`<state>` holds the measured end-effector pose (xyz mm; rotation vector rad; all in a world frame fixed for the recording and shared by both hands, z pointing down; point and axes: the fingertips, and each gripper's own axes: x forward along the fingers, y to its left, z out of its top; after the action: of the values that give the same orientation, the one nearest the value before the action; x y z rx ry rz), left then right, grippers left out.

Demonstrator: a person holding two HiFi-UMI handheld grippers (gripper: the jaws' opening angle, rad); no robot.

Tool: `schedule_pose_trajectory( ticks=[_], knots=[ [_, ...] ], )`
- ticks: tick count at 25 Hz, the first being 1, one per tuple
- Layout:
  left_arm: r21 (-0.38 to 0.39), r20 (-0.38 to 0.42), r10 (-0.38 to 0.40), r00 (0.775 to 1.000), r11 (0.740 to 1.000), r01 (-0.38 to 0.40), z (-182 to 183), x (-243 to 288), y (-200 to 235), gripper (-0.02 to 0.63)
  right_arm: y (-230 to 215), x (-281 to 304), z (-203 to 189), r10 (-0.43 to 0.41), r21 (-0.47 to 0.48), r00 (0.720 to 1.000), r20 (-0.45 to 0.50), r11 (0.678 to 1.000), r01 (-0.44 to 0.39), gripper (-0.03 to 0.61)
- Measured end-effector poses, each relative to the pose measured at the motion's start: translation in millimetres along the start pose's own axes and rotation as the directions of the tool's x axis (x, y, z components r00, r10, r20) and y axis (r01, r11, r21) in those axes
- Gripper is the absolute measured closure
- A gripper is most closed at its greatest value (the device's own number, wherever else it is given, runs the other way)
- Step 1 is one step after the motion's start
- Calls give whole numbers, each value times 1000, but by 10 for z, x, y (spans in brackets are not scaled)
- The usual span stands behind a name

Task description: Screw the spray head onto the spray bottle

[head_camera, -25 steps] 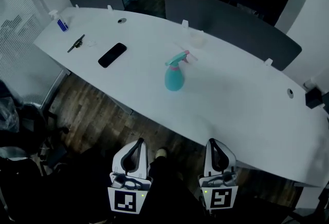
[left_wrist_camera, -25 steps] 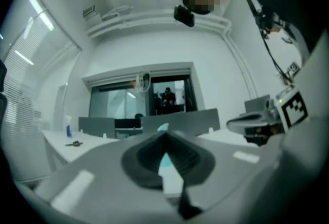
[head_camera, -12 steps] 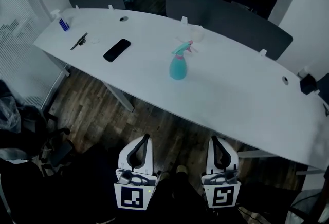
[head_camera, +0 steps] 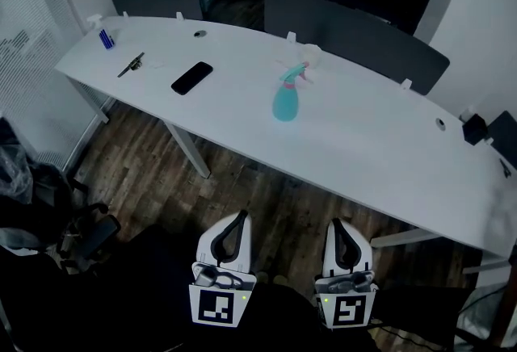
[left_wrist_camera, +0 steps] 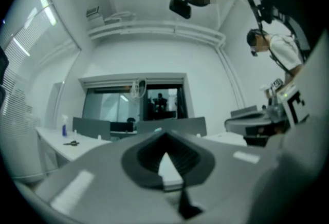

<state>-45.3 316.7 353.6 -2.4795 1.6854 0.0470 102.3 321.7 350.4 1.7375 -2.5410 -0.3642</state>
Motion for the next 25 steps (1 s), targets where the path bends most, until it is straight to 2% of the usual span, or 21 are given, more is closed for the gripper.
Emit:
schedule_pose_trajectory(
  ticks=[9, 16, 20, 25],
  knots=[
    [46, 12, -5, 1000, 999, 4, 109, 30, -163, 615, -49, -23, 115, 40, -37, 999, 21, 999, -39, 574],
    [46, 16, -18, 1000, 999, 17, 126, 66, -240, 615, -70, -39, 140, 36, -41, 999, 26, 999, -35, 574],
    [87, 14, -29, 999, 996, 28, 152, 77, -274, 615, -103, -66, 129, 33, -42, 999, 17, 999, -33, 574],
    [88, 14, -23, 1000, 996, 22, 139, 91, -294, 615, -139, -67, 98, 34, -37, 999, 6, 999, -33, 574]
  ],
)
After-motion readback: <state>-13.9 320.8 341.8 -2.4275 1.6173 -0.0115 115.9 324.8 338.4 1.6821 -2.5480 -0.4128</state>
